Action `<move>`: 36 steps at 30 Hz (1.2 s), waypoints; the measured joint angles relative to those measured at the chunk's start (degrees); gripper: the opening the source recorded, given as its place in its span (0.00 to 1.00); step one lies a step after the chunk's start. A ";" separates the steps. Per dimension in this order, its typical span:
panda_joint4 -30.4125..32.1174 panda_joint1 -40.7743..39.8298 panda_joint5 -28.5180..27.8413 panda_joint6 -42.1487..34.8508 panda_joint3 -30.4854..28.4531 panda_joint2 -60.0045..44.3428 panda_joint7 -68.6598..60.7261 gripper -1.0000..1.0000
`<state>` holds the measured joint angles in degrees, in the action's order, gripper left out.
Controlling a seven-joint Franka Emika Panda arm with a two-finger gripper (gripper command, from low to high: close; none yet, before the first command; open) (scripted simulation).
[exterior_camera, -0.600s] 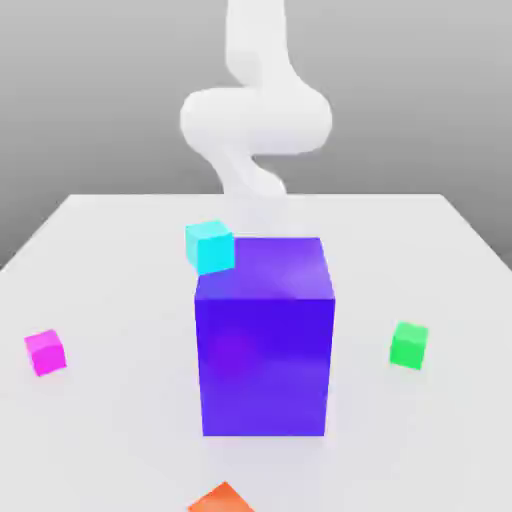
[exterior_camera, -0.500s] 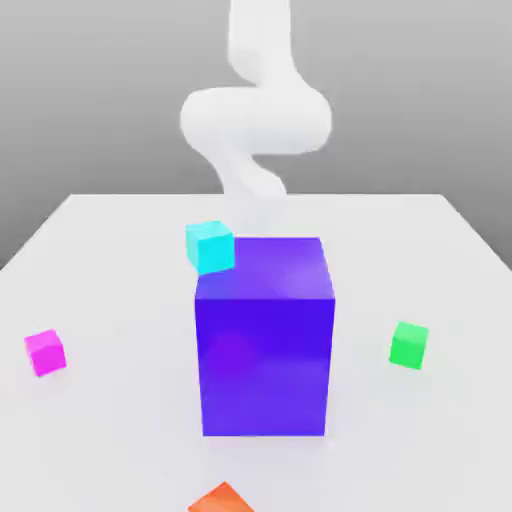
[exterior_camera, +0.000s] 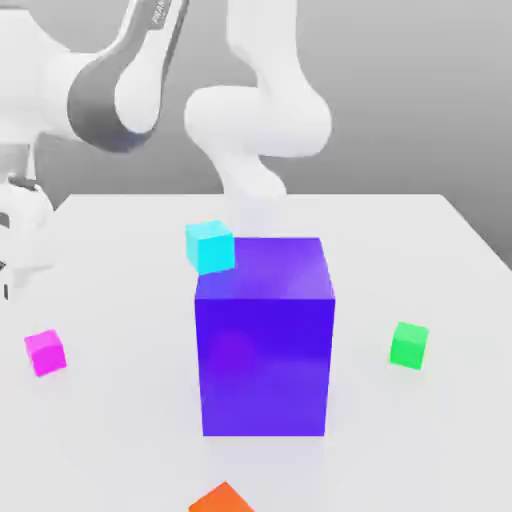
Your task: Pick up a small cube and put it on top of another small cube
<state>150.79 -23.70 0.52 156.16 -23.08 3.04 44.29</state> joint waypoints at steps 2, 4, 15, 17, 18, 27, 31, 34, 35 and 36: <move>1.81 -2.37 3.42 2.30 -1.07 -4.48 -2.56 0.50; 3.27 -5.24 7.74 4.59 -0.91 -9.02 -5.76 0.50; 0.93 -16.49 21.89 14.42 12.31 -22.92 -16.50 0.00; 0.77 -17.17 22.35 14.93 13.09 -23.56 -16.87 0.00; 0.96 -16.60 21.76 14.40 12.39 -22.88 -16.40 0.00; 1.84 -9.95 6.83 6.52 3.57 -8.83 -4.91 0.00; -0.98 -7.03 4.77 7.79 4.87 -5.86 -2.57 0.00; -0.53 -0.81 4.11 6.84 7.57 -2.92 0.00 0.00; -0.25 1.30 3.91 6.44 8.55 -1.93 0.91 0.00; 0.06 3.42 3.70 6.04 9.56 -0.97 1.83 0.00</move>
<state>150.84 -20.29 4.22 162.20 -13.52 2.07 46.13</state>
